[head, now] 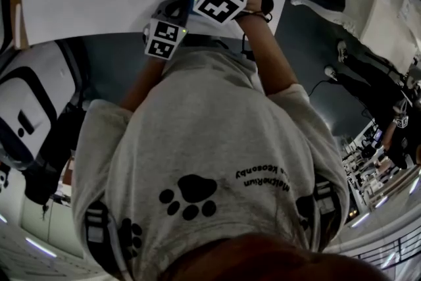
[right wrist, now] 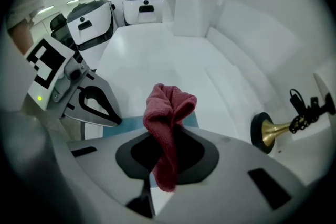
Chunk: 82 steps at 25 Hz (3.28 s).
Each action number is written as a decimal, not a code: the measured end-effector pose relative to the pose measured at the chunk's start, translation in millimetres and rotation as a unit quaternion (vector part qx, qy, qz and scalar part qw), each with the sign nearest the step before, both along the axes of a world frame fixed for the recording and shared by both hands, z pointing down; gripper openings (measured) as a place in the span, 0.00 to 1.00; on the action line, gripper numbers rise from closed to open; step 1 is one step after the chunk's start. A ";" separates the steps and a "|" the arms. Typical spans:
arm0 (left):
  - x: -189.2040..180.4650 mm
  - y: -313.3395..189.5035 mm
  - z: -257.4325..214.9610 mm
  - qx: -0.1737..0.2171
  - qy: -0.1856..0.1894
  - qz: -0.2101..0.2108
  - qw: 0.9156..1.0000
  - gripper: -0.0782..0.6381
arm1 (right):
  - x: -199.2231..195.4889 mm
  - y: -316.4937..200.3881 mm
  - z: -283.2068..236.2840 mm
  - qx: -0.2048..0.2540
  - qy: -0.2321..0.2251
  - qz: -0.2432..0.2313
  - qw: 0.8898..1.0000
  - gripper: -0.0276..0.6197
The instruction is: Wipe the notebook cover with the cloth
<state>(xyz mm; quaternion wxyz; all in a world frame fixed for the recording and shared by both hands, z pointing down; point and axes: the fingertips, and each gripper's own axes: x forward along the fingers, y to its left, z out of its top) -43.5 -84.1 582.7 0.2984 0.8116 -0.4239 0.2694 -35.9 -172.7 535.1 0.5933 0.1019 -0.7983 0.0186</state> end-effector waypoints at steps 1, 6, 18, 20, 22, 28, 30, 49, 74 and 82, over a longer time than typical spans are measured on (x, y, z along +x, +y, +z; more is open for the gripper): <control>0.2 0.2 -0.2 0.000 0.000 0.000 1.000 0.13 | -2.4 1.0 5.4 -0.001 0.008 -0.009 1.000 0.14; -1.8 2.1 -0.1 0.001 0.000 -0.001 1.000 0.13 | -9.8 9.3 32.6 -0.018 0.046 -0.041 0.998 0.14; 1.0 -0.5 0.3 0.003 -0.005 -0.005 1.000 0.13 | 11.5 7.1 40.2 -0.037 0.061 -0.027 0.997 0.14; -0.1 0.5 0.7 0.005 -0.006 -0.005 1.000 0.13 | 23.8 8.5 40.3 -0.039 0.070 -0.021 0.997 0.14; -0.7 0.5 0.8 0.005 -0.006 -0.005 1.000 0.13 | 38.8 9.5 40.5 -0.038 0.079 -0.014 0.996 0.14; -2.3 -0.5 1.4 0.008 -0.009 -0.006 1.000 0.13 | 80.9 11.8 41.8 -0.038 0.092 0.022 0.995 0.14; -3.5 0.0 1.2 0.009 -0.009 -0.006 1.000 0.13 | 90.5 13.3 41.9 -0.037 0.097 0.031 0.994 0.14; 0.0 9.9 3.6 -0.008 0.004 -0.013 1.000 0.13 | 112.2 21.9 -2.7 -0.011 0.051 0.086 0.995 0.14; -6.3 14.6 0.9 -0.011 0.006 -0.021 1.000 0.13 | -14.4 61.6 39.4 -0.052 0.038 -0.061 0.996 0.14; -8.7 15.4 3.1 -0.009 0.005 -0.021 1.000 0.13 | 19.9 62.8 41.5 -0.059 0.053 -0.033 0.996 0.14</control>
